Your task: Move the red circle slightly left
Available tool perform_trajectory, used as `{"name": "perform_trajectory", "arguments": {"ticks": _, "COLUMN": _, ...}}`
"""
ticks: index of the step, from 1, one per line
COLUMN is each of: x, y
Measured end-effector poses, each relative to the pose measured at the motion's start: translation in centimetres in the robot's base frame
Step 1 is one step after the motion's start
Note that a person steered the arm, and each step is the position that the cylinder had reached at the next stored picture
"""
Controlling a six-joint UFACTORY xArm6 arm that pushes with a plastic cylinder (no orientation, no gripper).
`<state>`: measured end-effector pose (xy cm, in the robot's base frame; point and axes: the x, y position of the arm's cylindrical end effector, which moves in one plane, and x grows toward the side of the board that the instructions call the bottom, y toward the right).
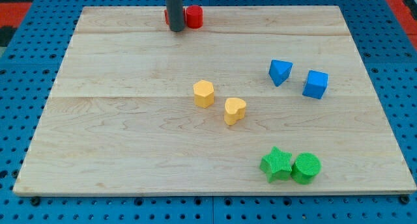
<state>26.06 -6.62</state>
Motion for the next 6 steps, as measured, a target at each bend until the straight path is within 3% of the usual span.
{"name": "perform_trajectory", "arguments": {"ticks": 1, "x": 1.3, "y": -1.9}}
{"name": "perform_trajectory", "arguments": {"ticks": 4, "x": 1.1, "y": 2.0}}
{"name": "perform_trajectory", "arguments": {"ticks": 6, "x": 6.5, "y": 3.2}}
